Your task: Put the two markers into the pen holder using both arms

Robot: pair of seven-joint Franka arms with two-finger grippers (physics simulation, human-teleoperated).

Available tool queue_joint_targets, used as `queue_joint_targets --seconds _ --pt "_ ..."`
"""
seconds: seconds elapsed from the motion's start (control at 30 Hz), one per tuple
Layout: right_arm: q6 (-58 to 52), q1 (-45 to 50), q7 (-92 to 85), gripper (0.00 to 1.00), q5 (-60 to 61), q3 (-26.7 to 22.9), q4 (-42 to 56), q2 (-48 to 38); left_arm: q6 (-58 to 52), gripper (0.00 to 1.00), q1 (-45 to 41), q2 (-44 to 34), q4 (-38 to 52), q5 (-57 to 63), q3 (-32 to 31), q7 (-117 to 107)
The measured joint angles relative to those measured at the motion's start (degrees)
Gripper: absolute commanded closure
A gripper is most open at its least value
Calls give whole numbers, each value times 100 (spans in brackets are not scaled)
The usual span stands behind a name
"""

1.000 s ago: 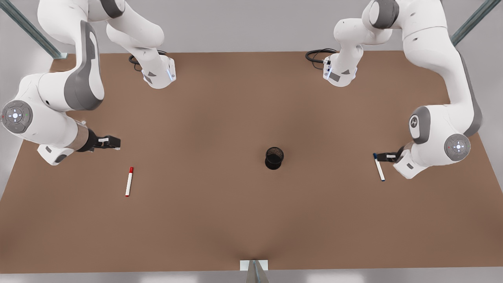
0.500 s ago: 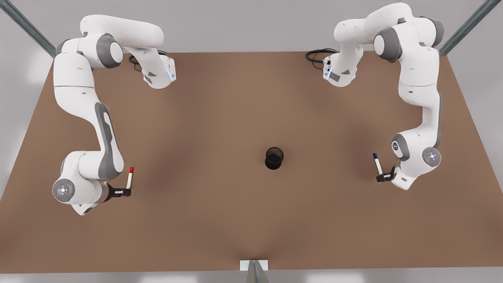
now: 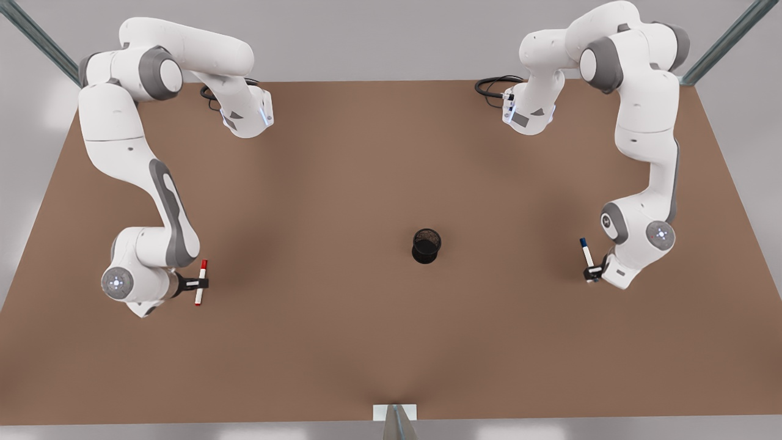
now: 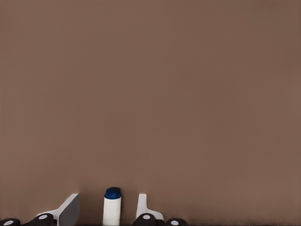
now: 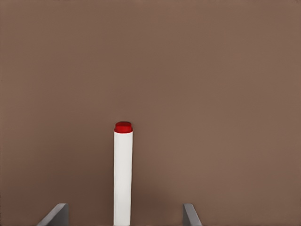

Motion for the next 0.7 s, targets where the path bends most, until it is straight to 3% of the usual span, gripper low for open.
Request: queue_joint_targets --seconds 0.1,0.33,0.47,0.57,0.7 --pt "170 -1 -15 7 -10 5 16 16 19 48 -5 -26 -44 2 0 17" --pt "695 -38 -51 8 -17 5 31 369 39 60 -5 -29 -52 3 0 46" --pt "914 -15 -65 28 -14 5 9 423 43 60 -37 -9 -51 4 0 55" --pt "993 -18 -90 37 8 5 -1 425 45 64 -40 4 -51 4 0 60" --pt "1014 -44 -111 36 2 15 4 375 51 76 -41 -1 -51 22 0 46"
